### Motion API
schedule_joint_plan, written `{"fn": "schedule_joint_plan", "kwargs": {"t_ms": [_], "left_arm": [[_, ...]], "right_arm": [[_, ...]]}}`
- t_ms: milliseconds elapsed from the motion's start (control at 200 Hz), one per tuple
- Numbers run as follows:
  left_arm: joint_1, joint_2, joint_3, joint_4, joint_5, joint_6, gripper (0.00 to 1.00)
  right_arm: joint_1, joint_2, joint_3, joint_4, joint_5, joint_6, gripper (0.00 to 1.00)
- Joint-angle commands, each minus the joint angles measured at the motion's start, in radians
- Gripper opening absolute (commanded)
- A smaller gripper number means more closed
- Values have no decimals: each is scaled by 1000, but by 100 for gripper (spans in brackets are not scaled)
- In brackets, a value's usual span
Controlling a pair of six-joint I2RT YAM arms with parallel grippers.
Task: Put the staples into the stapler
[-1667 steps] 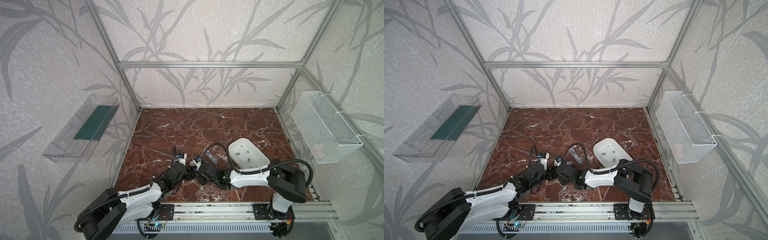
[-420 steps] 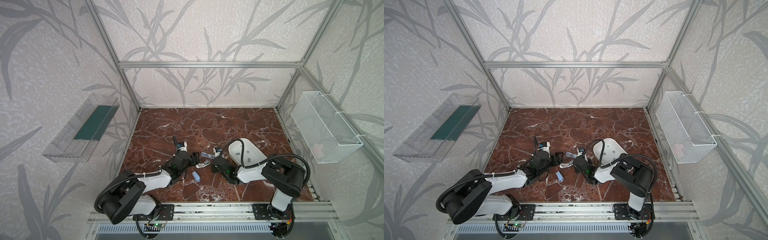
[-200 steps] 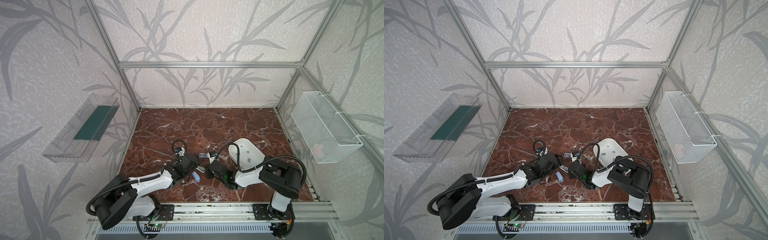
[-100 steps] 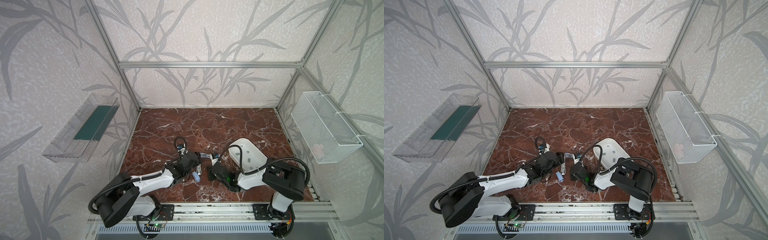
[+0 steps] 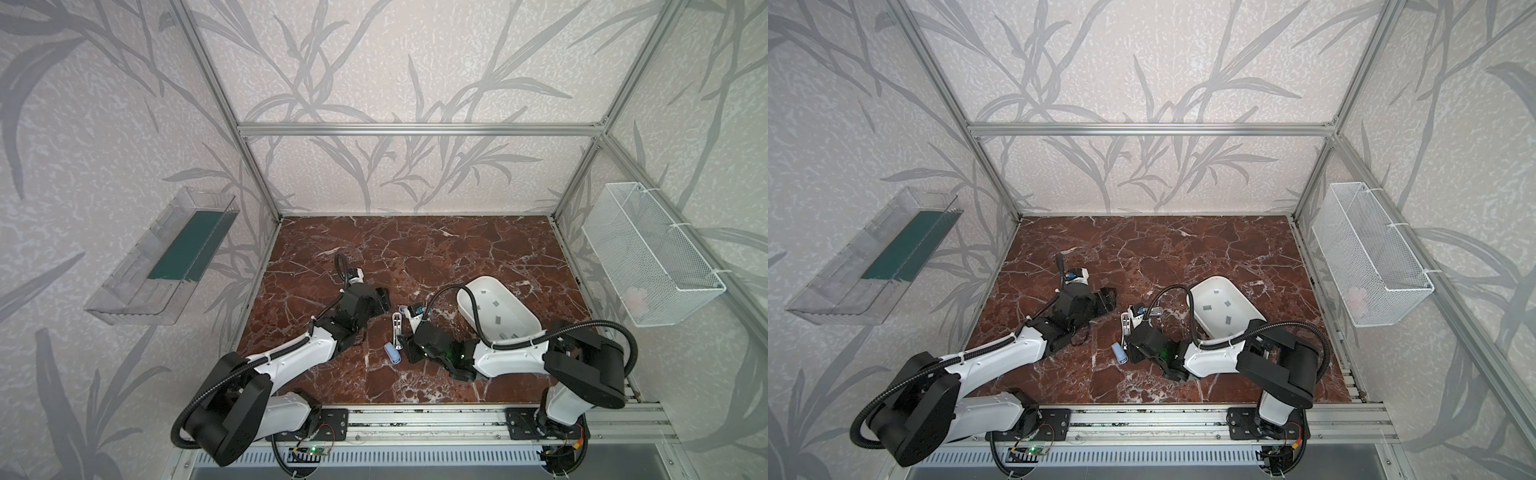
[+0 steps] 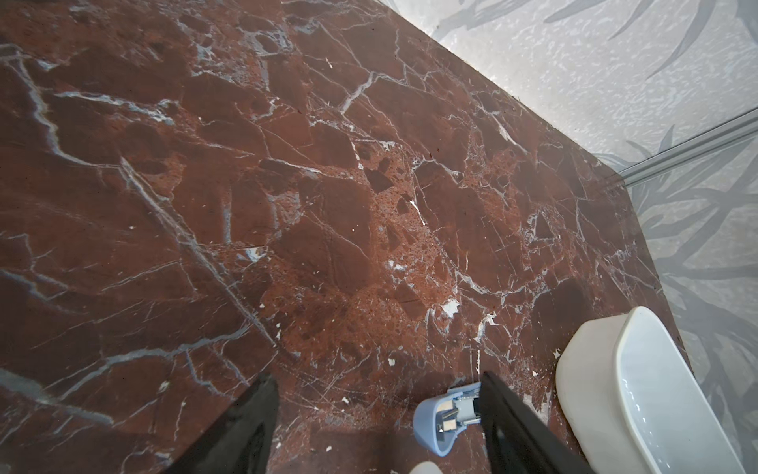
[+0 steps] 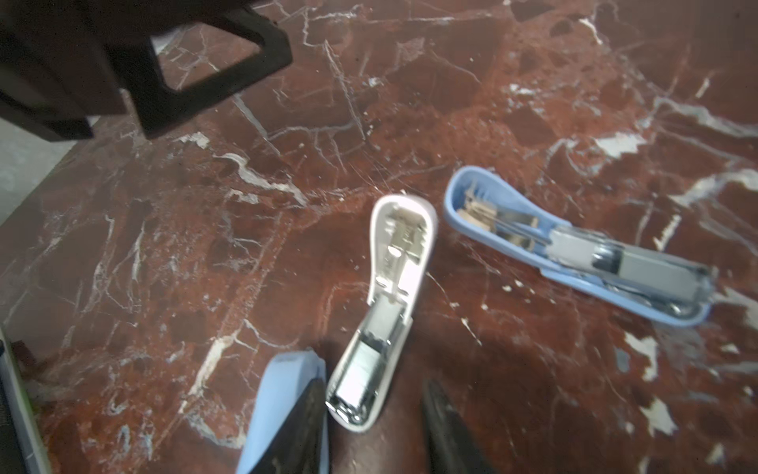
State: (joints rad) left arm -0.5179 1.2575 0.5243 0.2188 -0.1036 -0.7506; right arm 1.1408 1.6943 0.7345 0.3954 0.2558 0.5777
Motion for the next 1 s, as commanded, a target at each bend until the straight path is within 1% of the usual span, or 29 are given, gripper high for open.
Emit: {"fn": "schedule_joint_plan", "kwargs": {"t_ms": [0, 60, 140, 360, 490, 645, 745, 810, 885, 995], "left_arm": [[30, -10, -12, 37, 56, 36, 78], [37, -18, -23, 49, 61, 36, 78], [41, -21, -32, 58, 69, 38, 78], [43, -27, -44, 81, 90, 49, 78], [44, -29, -47, 91, 103, 54, 78], [42, -13, -48, 118, 141, 51, 78], [41, 32, -65, 206, 242, 53, 78], [41, 75, -72, 261, 283, 24, 78], [37, 128, -70, 314, 327, -3, 77], [23, 184, -69, 359, 337, -27, 76]], "right_arm": [[4, 70, 64, -109, -15, -20, 45], [4, 97, 93, -133, -20, -21, 48], [4, 124, 122, -167, -16, -17, 48], [3, 138, 129, -208, 15, -12, 33], [4, 123, 117, -232, 34, -15, 29], [4, 95, 70, -203, 19, -60, 29], [4, 79, 39, -169, 22, -82, 29], [4, 69, 19, -137, 21, -91, 29], [5, 60, -8, -94, 14, -102, 32], [11, 45, -46, -36, 11, -119, 36]]}}
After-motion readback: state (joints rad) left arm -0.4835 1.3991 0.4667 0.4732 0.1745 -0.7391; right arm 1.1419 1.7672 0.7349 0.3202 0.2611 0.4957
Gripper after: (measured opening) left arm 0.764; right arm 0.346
